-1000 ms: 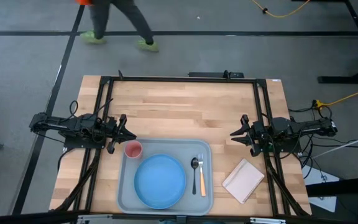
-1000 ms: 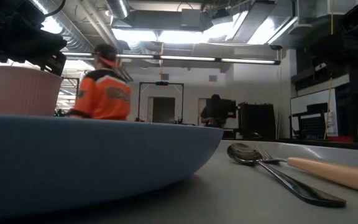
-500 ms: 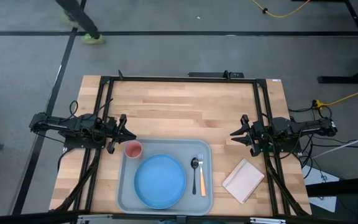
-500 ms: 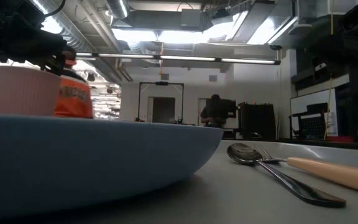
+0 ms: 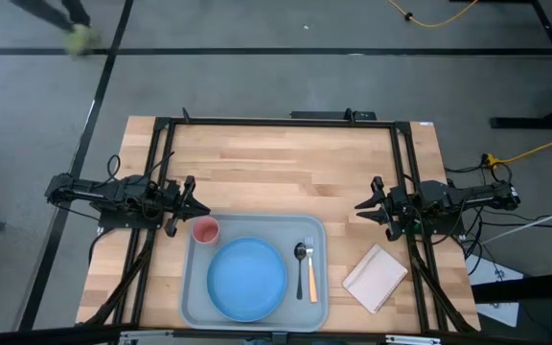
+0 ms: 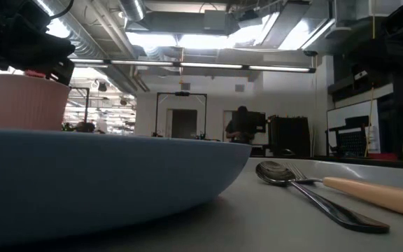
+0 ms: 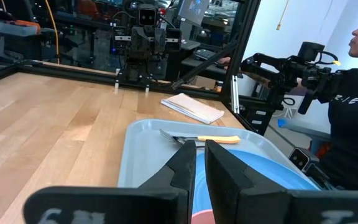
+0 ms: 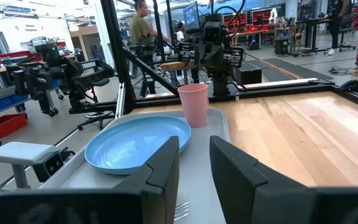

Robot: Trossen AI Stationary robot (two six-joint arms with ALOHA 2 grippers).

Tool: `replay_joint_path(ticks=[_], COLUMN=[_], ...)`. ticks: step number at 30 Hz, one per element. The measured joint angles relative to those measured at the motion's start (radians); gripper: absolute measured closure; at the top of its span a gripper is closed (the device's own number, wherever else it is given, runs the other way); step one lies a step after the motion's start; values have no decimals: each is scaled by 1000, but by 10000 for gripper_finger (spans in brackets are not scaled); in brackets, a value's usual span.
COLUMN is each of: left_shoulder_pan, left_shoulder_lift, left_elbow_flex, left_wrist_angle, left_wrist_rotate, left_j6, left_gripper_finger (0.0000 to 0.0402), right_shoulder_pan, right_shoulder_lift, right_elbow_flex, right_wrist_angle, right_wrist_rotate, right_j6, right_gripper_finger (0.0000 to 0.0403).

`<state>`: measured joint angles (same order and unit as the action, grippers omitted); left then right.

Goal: Pick and place plate/cup/fork/spoon on tray
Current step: Return to Home Position

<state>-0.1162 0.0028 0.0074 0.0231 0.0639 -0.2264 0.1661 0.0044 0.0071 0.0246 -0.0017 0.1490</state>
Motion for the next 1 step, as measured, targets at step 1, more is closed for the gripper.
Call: replay_joint_path(ticks=[1], left_shoulder_pan=[0], left_shoulder_lift=[0], left_elbow_flex=[0], left_wrist_angle=[0], left_wrist_rotate=[0], left_j6=[0], left_gripper_finger=[374], right_shoulder_pan=[0], right_shoulder_lift=[0], right_elbow_flex=[0], right_wrist_angle=[0], right_wrist_rotate=[0], right_j6=[0], right_gripper_finger=[308])
